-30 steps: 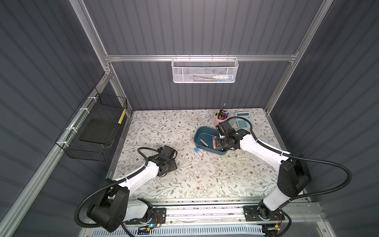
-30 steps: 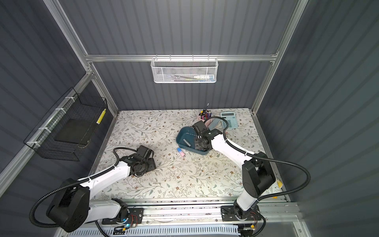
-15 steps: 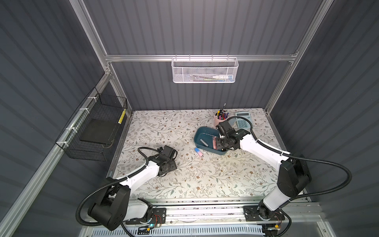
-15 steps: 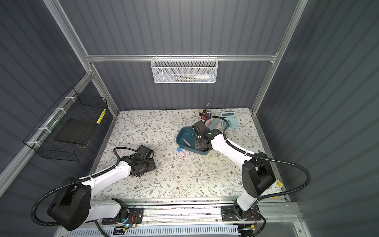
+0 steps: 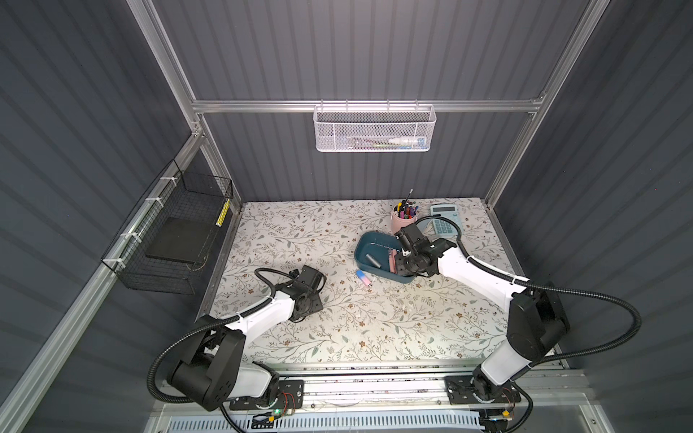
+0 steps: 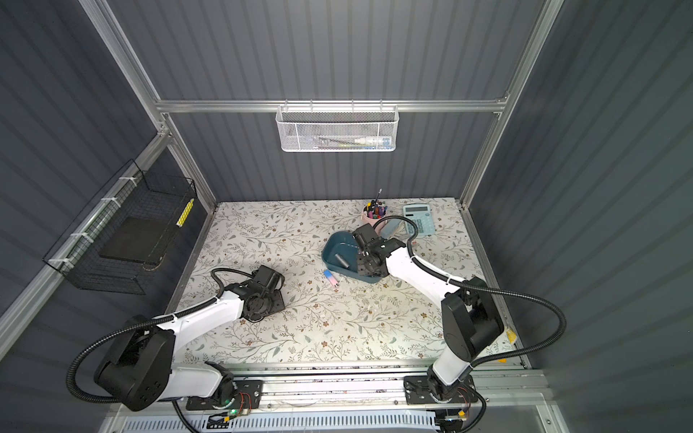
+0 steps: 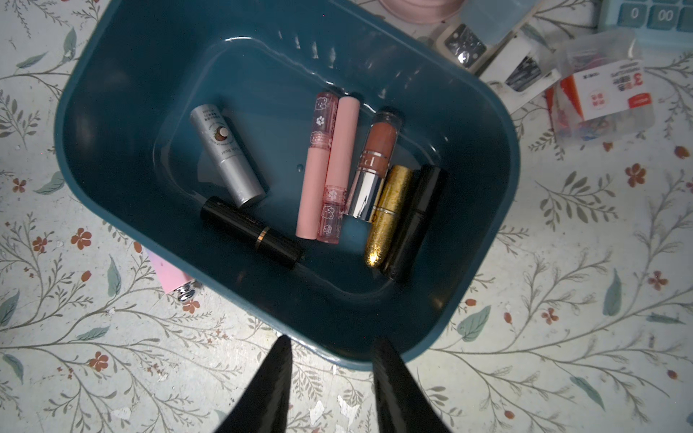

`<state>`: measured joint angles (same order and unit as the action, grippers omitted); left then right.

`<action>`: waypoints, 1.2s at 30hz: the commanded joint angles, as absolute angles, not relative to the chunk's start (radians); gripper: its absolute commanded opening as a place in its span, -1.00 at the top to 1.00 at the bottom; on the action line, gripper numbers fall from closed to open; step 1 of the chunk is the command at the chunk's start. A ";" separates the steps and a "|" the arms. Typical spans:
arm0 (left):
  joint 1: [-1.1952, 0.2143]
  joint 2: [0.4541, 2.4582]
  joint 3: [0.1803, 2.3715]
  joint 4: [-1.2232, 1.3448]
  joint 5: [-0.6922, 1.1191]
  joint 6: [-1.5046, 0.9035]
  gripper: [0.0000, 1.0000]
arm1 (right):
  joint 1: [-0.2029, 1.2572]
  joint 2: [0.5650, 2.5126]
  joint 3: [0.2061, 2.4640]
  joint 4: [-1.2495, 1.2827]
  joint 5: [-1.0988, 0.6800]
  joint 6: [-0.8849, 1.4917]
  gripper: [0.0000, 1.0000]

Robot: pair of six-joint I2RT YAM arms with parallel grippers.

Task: Put the lipstick into the storage box
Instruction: Pick up the lipstick at the center of the board.

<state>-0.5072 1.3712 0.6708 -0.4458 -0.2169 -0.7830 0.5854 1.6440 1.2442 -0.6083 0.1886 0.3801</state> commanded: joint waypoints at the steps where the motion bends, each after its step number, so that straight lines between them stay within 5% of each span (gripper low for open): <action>1: -0.509 1.387 0.702 -0.439 -0.222 -0.767 -0.08 | 0.582 1.623 1.230 -0.606 0.204 0.369 0.22; 15: -0.509 1.485 0.722 -0.404 -0.206 -0.765 0.13 | 0.568 1.605 1.209 -0.590 0.197 0.360 0.23; 27: -0.514 1.593 0.793 -0.391 -0.169 -0.762 0.70 | 0.555 1.574 1.188 -0.588 0.192 0.346 0.22; 36: -0.558 1.593 0.806 -0.430 -0.186 -0.783 0.48 | 0.539 1.555 1.177 -0.583 0.187 0.327 0.22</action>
<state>-0.5426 1.5776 0.8108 -0.3653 -0.2001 -0.7650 0.5461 1.5711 1.1950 -0.5861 0.1871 0.3450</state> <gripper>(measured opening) 0.255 0.391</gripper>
